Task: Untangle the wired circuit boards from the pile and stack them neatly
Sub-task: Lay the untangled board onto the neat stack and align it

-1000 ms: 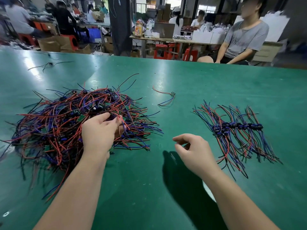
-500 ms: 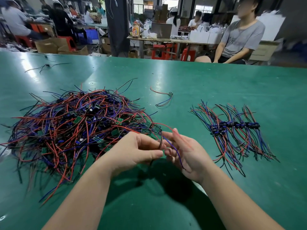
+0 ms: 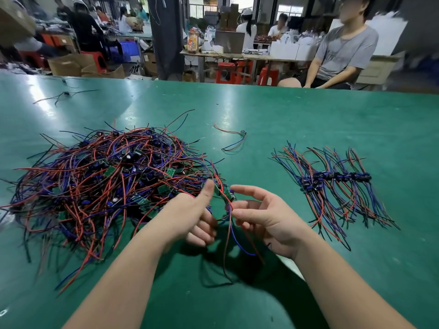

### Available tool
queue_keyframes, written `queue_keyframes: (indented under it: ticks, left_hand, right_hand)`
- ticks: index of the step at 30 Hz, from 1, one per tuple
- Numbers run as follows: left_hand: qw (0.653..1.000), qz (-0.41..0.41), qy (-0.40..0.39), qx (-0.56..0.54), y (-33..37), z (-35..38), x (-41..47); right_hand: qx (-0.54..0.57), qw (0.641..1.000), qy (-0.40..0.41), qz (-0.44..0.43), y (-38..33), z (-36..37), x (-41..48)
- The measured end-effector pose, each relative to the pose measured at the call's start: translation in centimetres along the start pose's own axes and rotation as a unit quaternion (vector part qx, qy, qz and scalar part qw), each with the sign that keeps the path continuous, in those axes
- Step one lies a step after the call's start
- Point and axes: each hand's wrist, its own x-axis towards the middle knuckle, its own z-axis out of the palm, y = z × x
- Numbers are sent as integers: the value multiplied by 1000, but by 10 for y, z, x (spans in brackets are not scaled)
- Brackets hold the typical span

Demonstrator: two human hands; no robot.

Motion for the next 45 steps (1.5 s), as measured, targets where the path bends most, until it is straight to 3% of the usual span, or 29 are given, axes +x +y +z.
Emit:
queue_keyframes:
  ticks: [3,8,15,18,22,25,30,32,35,38,42,45]
  left_hand:
    - [991,39,85,-92,-1,0,9]
    - [978,95,11,-185,-2,7,6]
    - [981,112,-15,-159,0,11,3]
    - [982,108,11,-155,2,13,3]
    - [961,86,98,-243,6,1,6]
    - [960,85,172,-204,3,-16,8]
    - [971,75,226,-9,-2,-20,11]
    - [977,69,189,76,2,-16,3]
    - [990,50,88,97,12,-7,-8]
    - [977,50,113,175,18,1,-13]
    - [988,112,94,-42,18,6,-14]
    - [980,196,45,-7,11,12,-16]
  right_hand:
    - [-18,999,-39,-5,0,1,-2]
    - [-17,999,-28,21,8,9,0]
    - [30,997,-11,73,6,4,0]
    - [21,997,13,73,2,2,1]
    - [77,995,34,45,-11,-8,-1]
    - [146,989,23,-29,-26,-20,-9]
    - [206,974,19,-96,-42,-30,-22]
    - [209,973,23,-94,-42,-30,-22]
    - [188,978,24,-82,-41,-27,-22]
    - [104,992,25,-64,-38,-24,-19]
    - [38,998,40,10,-31,-18,-15]
    - [31,997,37,61,-23,-13,-14]
